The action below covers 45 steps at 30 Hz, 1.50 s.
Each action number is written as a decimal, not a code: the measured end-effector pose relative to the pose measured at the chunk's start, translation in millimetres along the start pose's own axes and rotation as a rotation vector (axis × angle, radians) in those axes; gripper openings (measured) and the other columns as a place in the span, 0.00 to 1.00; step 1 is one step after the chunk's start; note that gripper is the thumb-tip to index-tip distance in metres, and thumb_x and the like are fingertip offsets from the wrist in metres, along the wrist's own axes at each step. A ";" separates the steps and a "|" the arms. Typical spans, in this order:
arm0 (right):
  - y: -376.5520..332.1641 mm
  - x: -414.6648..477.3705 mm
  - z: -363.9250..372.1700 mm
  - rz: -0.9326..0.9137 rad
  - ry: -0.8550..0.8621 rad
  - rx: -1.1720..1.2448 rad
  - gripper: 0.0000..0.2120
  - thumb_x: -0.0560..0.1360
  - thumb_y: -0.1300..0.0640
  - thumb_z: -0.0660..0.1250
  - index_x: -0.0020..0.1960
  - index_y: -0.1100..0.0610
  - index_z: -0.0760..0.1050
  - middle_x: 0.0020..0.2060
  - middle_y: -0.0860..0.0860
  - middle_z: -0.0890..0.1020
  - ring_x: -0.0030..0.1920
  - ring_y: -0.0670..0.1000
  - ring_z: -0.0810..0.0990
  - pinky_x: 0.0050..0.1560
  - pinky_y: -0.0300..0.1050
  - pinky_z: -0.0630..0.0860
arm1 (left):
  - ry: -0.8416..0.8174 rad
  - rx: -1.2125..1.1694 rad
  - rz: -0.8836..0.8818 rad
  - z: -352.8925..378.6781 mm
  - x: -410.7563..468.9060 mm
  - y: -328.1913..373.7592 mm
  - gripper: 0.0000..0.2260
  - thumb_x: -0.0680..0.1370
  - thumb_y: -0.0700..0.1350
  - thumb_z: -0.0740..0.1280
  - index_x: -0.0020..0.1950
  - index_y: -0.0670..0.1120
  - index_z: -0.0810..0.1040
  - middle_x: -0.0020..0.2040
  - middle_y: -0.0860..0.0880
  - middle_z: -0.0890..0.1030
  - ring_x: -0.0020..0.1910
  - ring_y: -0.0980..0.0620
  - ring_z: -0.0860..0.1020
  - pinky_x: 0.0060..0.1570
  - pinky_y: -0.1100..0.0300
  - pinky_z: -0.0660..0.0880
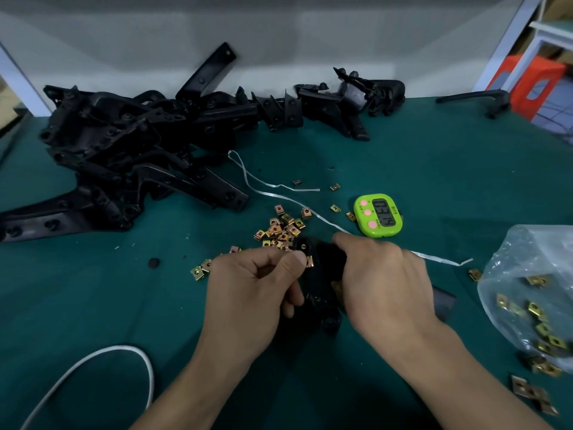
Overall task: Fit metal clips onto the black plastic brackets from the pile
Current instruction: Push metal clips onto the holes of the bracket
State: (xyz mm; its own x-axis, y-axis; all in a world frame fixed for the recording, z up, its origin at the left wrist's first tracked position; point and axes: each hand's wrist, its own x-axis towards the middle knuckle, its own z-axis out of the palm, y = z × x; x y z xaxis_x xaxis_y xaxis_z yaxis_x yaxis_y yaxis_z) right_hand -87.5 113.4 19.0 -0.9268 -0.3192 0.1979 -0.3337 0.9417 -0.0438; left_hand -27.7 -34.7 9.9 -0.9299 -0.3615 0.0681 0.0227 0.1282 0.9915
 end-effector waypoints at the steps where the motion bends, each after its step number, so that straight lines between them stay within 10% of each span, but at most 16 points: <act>1: -0.6 -0.8 0.1 0.002 -0.009 -0.011 0.15 0.64 0.61 0.70 0.37 0.51 0.63 0.24 0.47 0.60 0.27 0.53 0.61 0.26 0.43 0.49 | 0.009 0.010 0.004 0.9 -1.7 0.8 0.14 0.78 0.46 0.72 0.32 0.46 0.81 0.25 0.48 0.79 0.20 0.54 0.73 0.23 0.64 0.69; 14: 11.6 5.4 3.5 0.109 0.010 0.158 0.10 0.67 0.54 0.70 0.47 0.47 0.76 0.26 0.45 0.65 0.33 0.59 0.67 0.35 0.48 0.65 | 0.197 0.379 0.103 -25.0 17.7 -5.1 0.07 0.77 0.47 0.72 0.46 0.61 0.86 0.28 0.59 0.79 0.27 0.61 0.75 0.30 0.74 0.67; 18: 21.1 9.8 1.0 0.147 0.035 0.198 0.09 0.68 0.55 0.71 0.48 0.47 0.79 0.26 0.43 0.64 0.34 0.59 0.67 0.36 0.48 0.64 | 0.194 0.685 0.077 -53.3 35.1 -14.1 0.07 0.75 0.50 0.73 0.49 0.61 0.86 0.40 0.64 0.80 0.47 0.63 0.75 0.45 0.79 0.65; 23: 21.2 10.3 3.2 0.152 0.019 0.237 0.12 0.69 0.56 0.71 0.52 0.46 0.80 0.27 0.43 0.64 0.35 0.60 0.67 0.37 0.48 0.65 | 0.048 0.816 0.090 -49.1 39.8 -25.6 0.08 0.76 0.51 0.73 0.54 0.59 0.85 0.58 0.63 0.77 0.63 0.57 0.70 0.61 0.61 0.66; 31: 21.9 9.8 5.5 0.131 0.029 0.260 0.10 0.69 0.56 0.71 0.49 0.46 0.79 0.27 0.43 0.65 0.34 0.59 0.67 0.37 0.47 0.65 | 0.194 0.756 0.202 -42.8 30.1 -16.2 0.06 0.71 0.49 0.78 0.42 0.60 0.84 0.36 0.67 0.75 0.43 0.66 0.73 0.48 0.56 0.70; 45: 18.3 8.7 9.1 0.094 0.093 0.262 0.10 0.66 0.55 0.73 0.46 0.46 0.79 0.24 0.44 0.64 0.30 0.57 0.65 0.33 0.47 0.61 | 0.147 0.135 0.066 -19.3 20.4 -16.5 0.08 0.73 0.43 0.78 0.45 0.56 0.84 0.39 0.57 0.86 0.39 0.57 0.85 0.39 0.70 0.78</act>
State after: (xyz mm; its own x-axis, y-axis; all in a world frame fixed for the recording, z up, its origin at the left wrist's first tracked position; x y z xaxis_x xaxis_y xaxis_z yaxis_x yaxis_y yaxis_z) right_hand -103.3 126.9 11.0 -0.9399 -0.2098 0.2694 -0.2919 0.9030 -0.3152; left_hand -40.0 -62.0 -2.9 -0.8639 -0.4783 0.1577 0.0231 0.2751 0.9611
